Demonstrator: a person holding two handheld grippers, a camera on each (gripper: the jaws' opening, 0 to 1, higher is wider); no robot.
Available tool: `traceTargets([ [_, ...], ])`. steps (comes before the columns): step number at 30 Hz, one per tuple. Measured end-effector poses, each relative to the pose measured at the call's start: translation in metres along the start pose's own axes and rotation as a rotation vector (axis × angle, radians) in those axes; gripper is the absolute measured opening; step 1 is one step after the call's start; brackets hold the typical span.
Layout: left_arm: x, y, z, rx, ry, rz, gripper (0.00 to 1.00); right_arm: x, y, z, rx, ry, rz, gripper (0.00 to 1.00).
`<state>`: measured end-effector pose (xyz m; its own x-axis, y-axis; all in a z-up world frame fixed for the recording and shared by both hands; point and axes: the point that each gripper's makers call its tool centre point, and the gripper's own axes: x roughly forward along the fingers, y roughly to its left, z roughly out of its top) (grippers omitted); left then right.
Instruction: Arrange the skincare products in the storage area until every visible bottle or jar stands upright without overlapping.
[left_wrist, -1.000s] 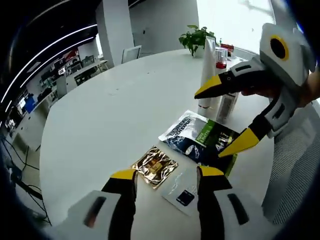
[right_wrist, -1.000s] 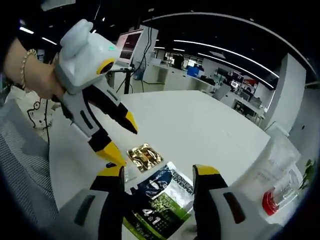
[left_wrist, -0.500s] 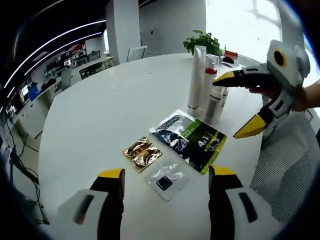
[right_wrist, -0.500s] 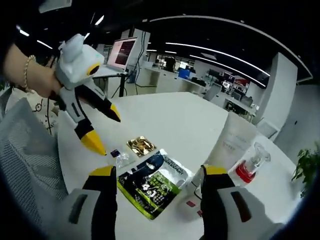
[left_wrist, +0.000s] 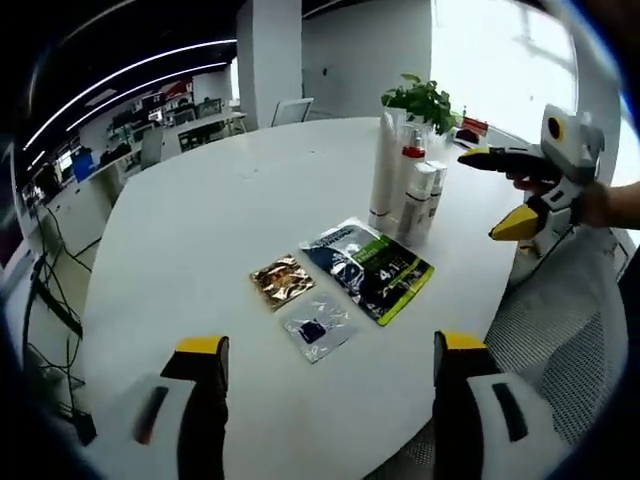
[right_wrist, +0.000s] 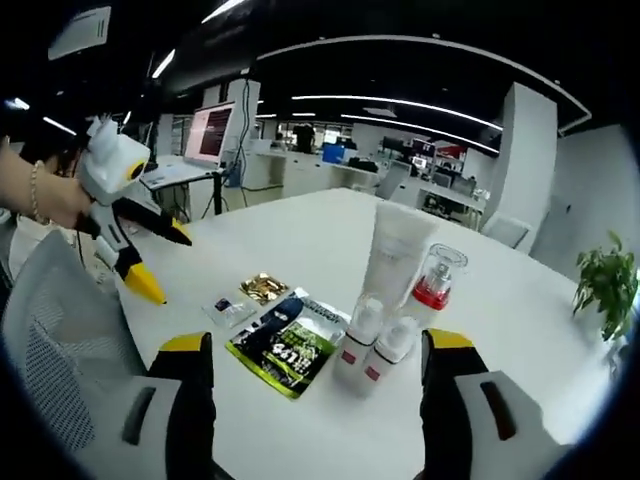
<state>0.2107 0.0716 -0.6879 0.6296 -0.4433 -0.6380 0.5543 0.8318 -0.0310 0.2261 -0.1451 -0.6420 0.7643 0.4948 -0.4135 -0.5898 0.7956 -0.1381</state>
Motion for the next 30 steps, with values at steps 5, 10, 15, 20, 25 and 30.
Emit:
traceTargets([
  [5,-0.010,-0.002,-0.006,-0.035,-0.011,0.005,0.93,-0.011,-0.010,-0.005,0.061,-0.003,-0.030,0.95],
  [10,-0.017,-0.006,-0.009,-0.042,-0.009,0.007,0.96,-0.015,-0.016,-0.004,0.109,-0.016,-0.051,0.98],
  [15,-0.025,-0.002,-0.012,-0.062,-0.015,0.026,0.99,-0.018,-0.017,0.000,0.112,-0.024,-0.048,0.99],
  [20,-0.029,0.001,-0.013,-0.063,-0.024,0.043,0.99,-0.021,-0.017,0.000,0.114,-0.026,-0.046,0.99],
  [25,-0.028,0.003,-0.013,-0.077,-0.036,0.062,0.99,-0.021,-0.015,-0.008,0.103,-0.004,-0.055,0.99],
  [30,-0.029,0.003,-0.012,-0.074,-0.044,0.065,0.99,-0.020,-0.018,-0.012,0.109,0.004,-0.064,0.98],
])
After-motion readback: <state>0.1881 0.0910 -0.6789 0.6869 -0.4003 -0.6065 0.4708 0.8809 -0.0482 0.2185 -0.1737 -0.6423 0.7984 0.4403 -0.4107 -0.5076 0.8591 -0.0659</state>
